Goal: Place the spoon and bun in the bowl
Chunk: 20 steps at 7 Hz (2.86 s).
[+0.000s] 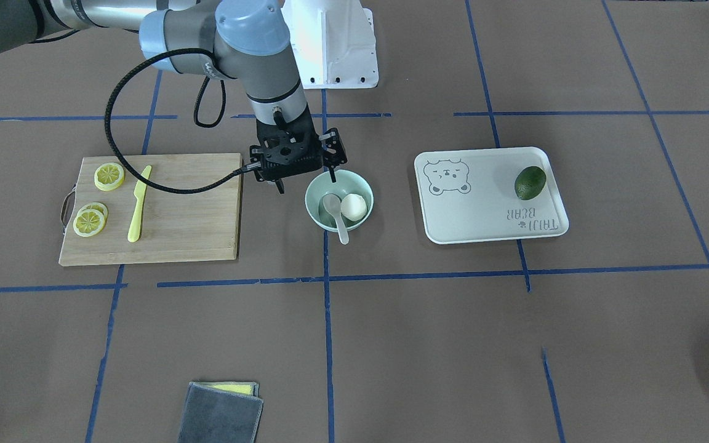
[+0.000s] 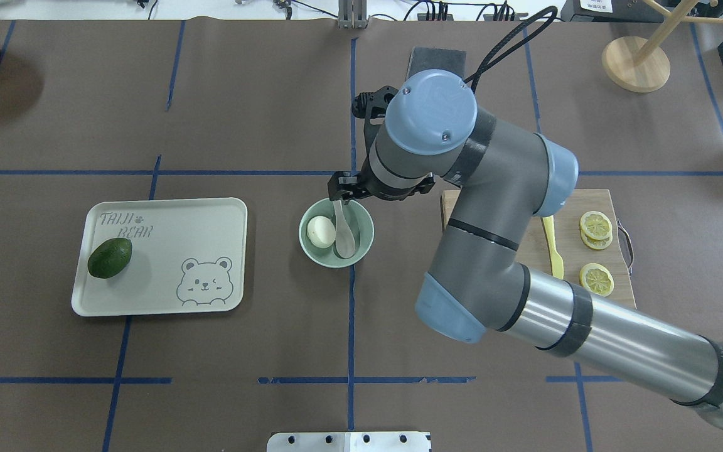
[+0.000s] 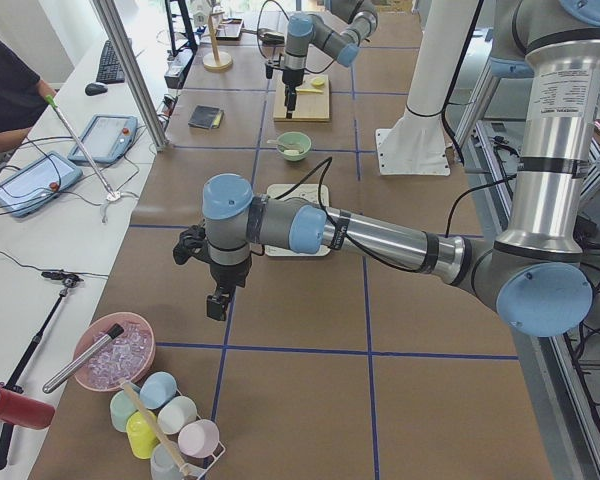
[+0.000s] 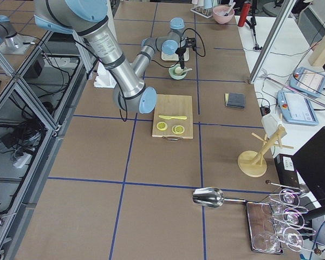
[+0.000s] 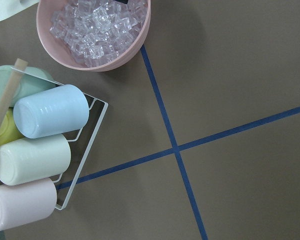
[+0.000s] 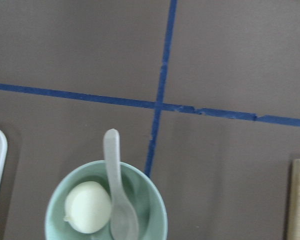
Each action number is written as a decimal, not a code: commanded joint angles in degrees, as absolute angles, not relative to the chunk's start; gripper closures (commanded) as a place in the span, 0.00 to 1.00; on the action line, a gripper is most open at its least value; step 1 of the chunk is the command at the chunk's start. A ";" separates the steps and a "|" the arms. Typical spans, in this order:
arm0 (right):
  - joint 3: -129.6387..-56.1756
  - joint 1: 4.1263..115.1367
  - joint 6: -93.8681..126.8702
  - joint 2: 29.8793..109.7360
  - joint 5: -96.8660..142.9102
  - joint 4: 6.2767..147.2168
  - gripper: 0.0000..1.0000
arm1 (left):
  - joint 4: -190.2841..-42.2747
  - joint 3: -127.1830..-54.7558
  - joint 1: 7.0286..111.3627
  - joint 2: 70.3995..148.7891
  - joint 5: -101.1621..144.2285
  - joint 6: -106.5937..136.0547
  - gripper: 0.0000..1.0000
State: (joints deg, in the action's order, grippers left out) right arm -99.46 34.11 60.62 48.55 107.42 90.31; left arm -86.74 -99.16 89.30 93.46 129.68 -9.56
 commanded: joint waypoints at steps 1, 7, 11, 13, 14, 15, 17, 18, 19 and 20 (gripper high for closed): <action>-107.89 41.00 52.07 57.78 112.64 94.65 0.00 | -86.22 -96.77 89.30 91.68 134.20 -9.40 0.00; -114.88 71.31 16.02 85.72 131.39 95.01 0.00 | -86.75 -96.77 89.47 90.35 134.21 -9.49 0.00; -105.67 87.06 -7.78 93.69 131.05 97.28 0.00 | -86.84 -96.77 89.38 89.56 134.56 -9.58 0.00; -100.38 92.79 -17.56 93.77 132.09 98.00 0.00 | -86.84 -96.77 89.47 89.56 134.56 -9.49 0.00; -99.07 93.33 -16.97 94.04 132.80 97.48 0.00 | -86.84 -96.51 89.47 89.56 134.56 -9.41 0.00; -98.18 93.34 -16.79 93.43 132.80 97.12 0.00 | -86.84 -96.24 89.47 89.47 134.47 -9.40 0.00; -98.44 94.04 -15.05 93.43 134.63 97.12 0.00 | -86.84 -94.23 89.38 87.90 134.38 -9.58 0.00; -98.00 94.04 -9.63 93.43 136.21 97.12 0.00 | -86.84 -93.35 89.38 87.80 134.47 -9.58 0.00; -98.09 94.04 -8.10 94.12 136.93 97.12 0.00 | -86.92 -92.64 89.38 87.80 134.39 -9.58 0.00; -97.91 94.04 -8.00 94.13 137.02 97.12 0.00 | -86.92 -92.29 89.38 87.54 134.38 -9.58 0.00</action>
